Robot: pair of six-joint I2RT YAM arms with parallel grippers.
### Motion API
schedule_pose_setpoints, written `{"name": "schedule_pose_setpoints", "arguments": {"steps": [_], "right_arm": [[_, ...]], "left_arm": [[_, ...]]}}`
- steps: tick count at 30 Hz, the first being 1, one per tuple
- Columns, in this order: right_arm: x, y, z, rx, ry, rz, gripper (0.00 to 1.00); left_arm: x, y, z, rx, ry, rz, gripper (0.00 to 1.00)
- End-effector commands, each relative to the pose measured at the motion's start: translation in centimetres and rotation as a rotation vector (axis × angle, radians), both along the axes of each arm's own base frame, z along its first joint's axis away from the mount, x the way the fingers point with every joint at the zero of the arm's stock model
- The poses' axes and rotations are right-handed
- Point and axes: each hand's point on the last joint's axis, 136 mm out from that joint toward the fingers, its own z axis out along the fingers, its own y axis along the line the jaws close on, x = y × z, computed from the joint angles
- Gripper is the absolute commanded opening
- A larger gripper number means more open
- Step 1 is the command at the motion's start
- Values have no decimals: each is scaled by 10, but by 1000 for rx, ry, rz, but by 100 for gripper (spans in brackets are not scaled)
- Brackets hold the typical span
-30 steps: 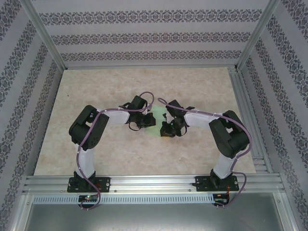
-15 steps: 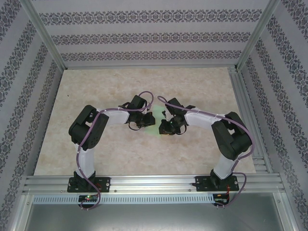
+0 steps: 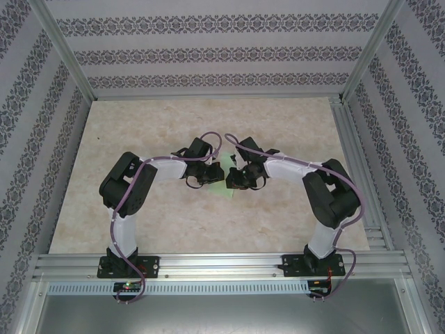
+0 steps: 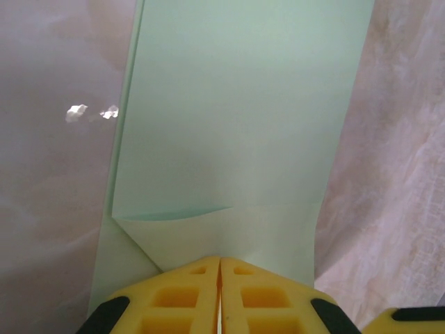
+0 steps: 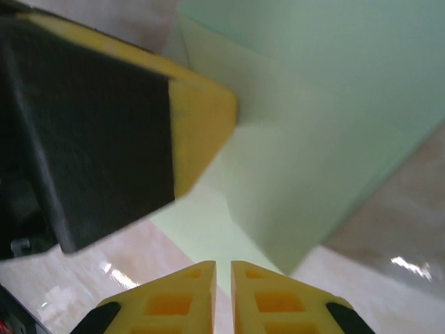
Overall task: Fold a paper plane with a square sheet of paper (pick it up from the middle)
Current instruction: Fold the triangle a second time at the center of the table.
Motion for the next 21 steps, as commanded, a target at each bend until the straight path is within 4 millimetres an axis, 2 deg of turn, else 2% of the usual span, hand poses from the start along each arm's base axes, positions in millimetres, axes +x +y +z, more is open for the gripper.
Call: {"name": "schedule_pose_setpoints", "arguments": {"steps": [1,7,11,17,21], "right_arm": [[13,18,0,45,-29,17,14],[4,12,-23,18,19,12,13],[-13,4,-35,2,71,15,12],[-44,-6,-44,-25,147,52,12],[-58,-11,-44,-47,166,73,12]], "left_arm": [[-1,9,-15,45,29,28,10],[-2,10,-15,49,29,31,10],[-1,11,-15,50,29,36,10],[-2,14,-18,65,33,49,10],[-3,15,-21,71,38,52,10]]}}
